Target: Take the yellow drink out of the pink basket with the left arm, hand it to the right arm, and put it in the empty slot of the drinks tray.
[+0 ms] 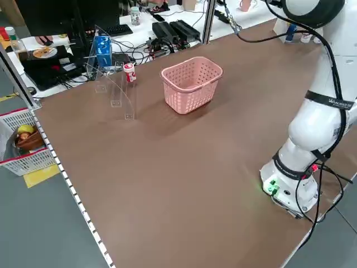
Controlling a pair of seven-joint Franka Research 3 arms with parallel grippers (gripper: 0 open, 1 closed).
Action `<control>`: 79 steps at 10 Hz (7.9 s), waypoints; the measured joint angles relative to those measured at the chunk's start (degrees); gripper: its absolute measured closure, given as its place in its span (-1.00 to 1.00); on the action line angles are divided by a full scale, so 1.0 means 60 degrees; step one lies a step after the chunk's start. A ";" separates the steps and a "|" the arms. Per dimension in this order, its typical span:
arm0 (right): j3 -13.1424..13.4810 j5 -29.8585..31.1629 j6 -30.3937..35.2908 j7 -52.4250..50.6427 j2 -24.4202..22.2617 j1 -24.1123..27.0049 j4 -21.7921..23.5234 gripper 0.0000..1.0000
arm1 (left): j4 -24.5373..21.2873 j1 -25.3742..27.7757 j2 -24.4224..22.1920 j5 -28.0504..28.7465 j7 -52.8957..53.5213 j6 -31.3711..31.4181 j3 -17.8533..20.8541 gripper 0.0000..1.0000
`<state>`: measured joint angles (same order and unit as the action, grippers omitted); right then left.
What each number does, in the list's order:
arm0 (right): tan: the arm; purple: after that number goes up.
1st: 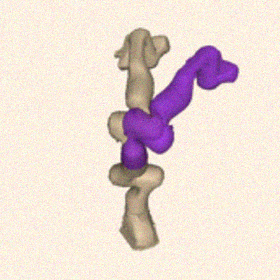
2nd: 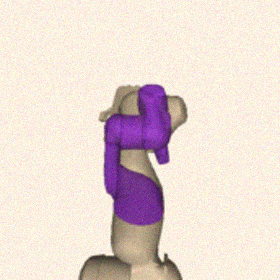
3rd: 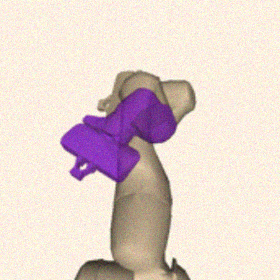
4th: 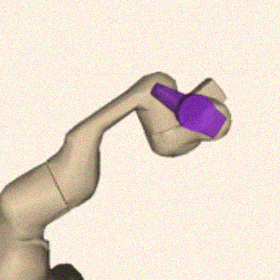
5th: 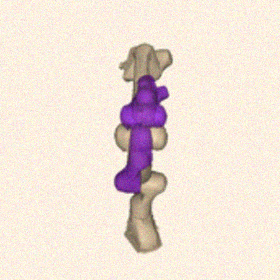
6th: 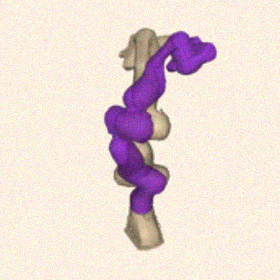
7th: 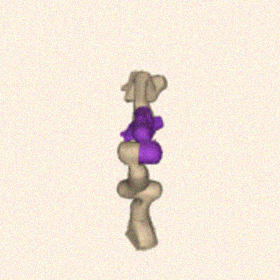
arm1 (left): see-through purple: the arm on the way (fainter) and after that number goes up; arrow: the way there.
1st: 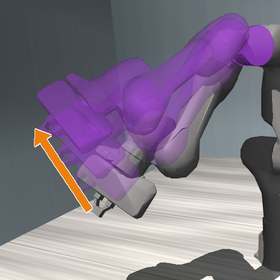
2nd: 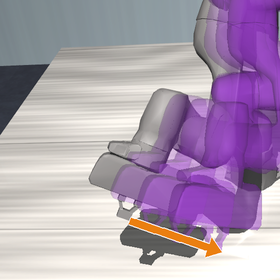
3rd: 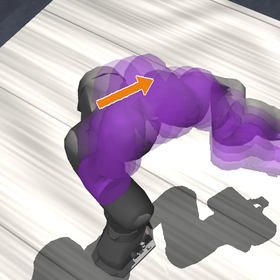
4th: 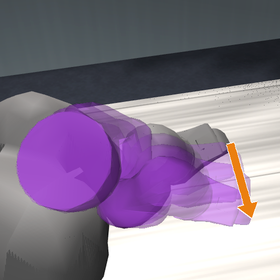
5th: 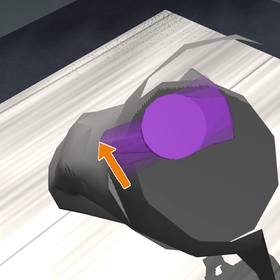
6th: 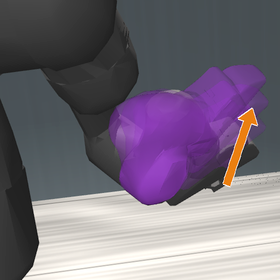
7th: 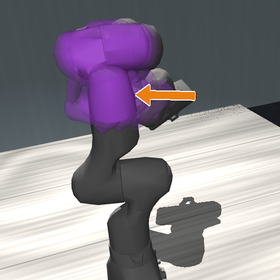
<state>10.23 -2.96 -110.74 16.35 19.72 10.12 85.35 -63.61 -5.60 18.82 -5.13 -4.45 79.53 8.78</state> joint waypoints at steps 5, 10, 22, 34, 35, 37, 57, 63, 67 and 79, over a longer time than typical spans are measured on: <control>0.0022 0.0151 -0.0051 -0.0062 -0.0020 0.0001 0.0003 0.32 | 0.0000 0.0000 0.0000 0.0000 0.0000 0.0000 0.0002 -1.00; 0.0018 0.0150 0.0022 -0.0143 -0.0353 0.0001 0.0153 0.32 | 0.0000 0.0000 0.0000 0.0000 0.0000 0.0000 0.0002 -1.00; 0.0012 0.0148 -0.0339 -0.0161 -0.0296 0.0001 0.0724 0.32 | 0.0000 0.0001 0.0000 0.0000 0.0000 0.0000 0.0003 -1.00; 0.0014 0.0152 -0.0308 -0.0891 -0.0696 0.0000 0.0329 -0.64 | 0.0000 0.0002 0.0000 0.0000 0.0000 0.0001 0.0004 -1.00; 0.0003 0.0152 0.0099 -0.0927 -0.1039 -0.0017 0.0295 -0.73 | 0.0000 0.0002 0.0000 0.0000 0.0000 0.0001 0.0005 -1.00; -0.0041 0.0150 0.1114 -0.0997 -0.1975 -0.0421 0.0209 -0.97 | 0.0000 0.0004 0.0000 0.0000 0.0000 0.0001 0.0006 -1.00; -0.1982 0.1054 0.4433 -0.1350 -0.3276 -0.1624 -0.0737 -0.98 | 0.0000 0.0088 0.0000 0.0000 0.0000 0.0001 0.0021 -1.00; -0.2025 0.1053 0.4372 -0.1350 -0.3276 -0.1638 -0.0744 -0.98 | 0.0000 0.0092 0.0000 0.0000 0.0000 0.0001 0.0021 -1.00; -0.2044 0.1053 0.4385 -0.1350 -0.3277 -0.1638 -0.0867 -0.98 | 0.0000 0.0124 0.0000 0.0000 0.0000 0.0001 0.0028 -1.00; -0.1959 0.0893 0.4476 -0.1355 -0.3277 -0.1389 -0.0883 -0.98 | 0.0000 0.0190 0.0000 0.0000 0.0000 0.0001 0.0026 -1.00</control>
<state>-1.53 2.40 -83.88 8.22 0.06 1.78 80.05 -63.61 -4.46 18.82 -5.13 -4.45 79.54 8.94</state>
